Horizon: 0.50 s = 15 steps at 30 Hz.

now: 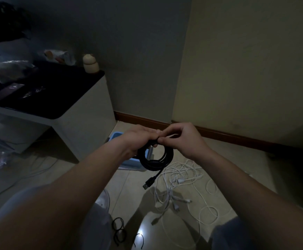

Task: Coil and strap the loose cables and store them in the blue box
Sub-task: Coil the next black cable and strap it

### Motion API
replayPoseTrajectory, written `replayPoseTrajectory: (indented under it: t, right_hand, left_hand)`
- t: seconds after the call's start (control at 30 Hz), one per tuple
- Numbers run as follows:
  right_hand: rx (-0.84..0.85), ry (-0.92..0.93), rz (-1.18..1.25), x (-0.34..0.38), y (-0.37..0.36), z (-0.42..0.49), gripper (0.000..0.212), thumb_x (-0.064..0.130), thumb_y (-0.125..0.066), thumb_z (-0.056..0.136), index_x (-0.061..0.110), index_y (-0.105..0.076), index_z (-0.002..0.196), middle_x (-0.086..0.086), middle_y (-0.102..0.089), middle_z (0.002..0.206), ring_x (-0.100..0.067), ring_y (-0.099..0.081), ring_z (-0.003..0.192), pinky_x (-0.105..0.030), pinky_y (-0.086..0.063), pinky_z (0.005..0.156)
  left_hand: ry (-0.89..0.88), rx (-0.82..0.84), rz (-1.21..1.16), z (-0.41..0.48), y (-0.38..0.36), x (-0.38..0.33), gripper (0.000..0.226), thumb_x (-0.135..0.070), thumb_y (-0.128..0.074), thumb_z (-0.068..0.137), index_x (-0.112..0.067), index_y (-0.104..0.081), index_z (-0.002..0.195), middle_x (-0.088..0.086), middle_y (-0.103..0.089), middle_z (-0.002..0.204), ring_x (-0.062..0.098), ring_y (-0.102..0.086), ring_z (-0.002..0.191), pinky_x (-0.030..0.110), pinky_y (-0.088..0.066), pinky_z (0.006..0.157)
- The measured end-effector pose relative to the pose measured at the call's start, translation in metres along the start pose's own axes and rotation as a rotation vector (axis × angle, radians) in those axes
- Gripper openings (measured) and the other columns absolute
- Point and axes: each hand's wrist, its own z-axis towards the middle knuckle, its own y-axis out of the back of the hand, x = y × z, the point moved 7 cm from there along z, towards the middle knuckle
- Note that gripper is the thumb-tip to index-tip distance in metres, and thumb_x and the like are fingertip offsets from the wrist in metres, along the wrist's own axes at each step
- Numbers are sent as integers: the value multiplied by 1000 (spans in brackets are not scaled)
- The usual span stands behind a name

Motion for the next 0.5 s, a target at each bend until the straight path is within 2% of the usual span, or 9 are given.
replayPoseTrajectory:
  t: [0.1, 0.23, 0.3, 0.4, 0.5]
  right_hand:
    - [17, -112, 94, -12, -1, 2, 18, 4, -86, 74, 18, -73, 73, 2, -74, 75, -10, -71, 73, -22, -54, 61]
    - [113, -291, 240, -29, -6, 2, 23, -3, -82, 75, 13, -67, 81, -1, -71, 76, -13, -70, 75, -26, -57, 64]
    - [180, -349, 292, -33, -7, 1, 25, -5, -80, 77, 11, -65, 89, -3, -71, 80, -13, -71, 78, -27, -57, 66]
    - [272, -383, 315, -34, -6, 1, 29, -5, -77, 79, 9, -64, 100, -4, -73, 85, -13, -71, 84, -26, -56, 68]
    - [297, -402, 326, -36, -3, 2, 32, -5, -76, 79, 9, -63, 105, -3, -72, 84, -13, -71, 83, -27, -56, 68]
  left_hand:
    - [-21, 43, 52, 2, -1, 0, 26, -20, -60, 97, -27, -82, 84, 0, -78, 89, 18, -66, 89, 30, -53, 83]
    - [-45, 31, 190, 4, 0, 0, 18, -45, -68, 79, -31, -79, 79, -2, -75, 79, 13, -69, 80, 36, -53, 87]
    - [-73, 53, 246, 4, -1, -3, 19, -51, -70, 73, -35, -78, 79, -5, -76, 81, 9, -71, 82, 38, -53, 92]
    - [-92, 82, 318, 2, -3, -8, 38, -63, -70, 64, -33, -75, 87, -7, -76, 86, 12, -71, 89, 36, -54, 89]
    - [-97, 88, 336, 1, -5, -11, 45, -61, -71, 67, -28, -71, 96, -8, -75, 83, 11, -69, 85, 32, -50, 81]
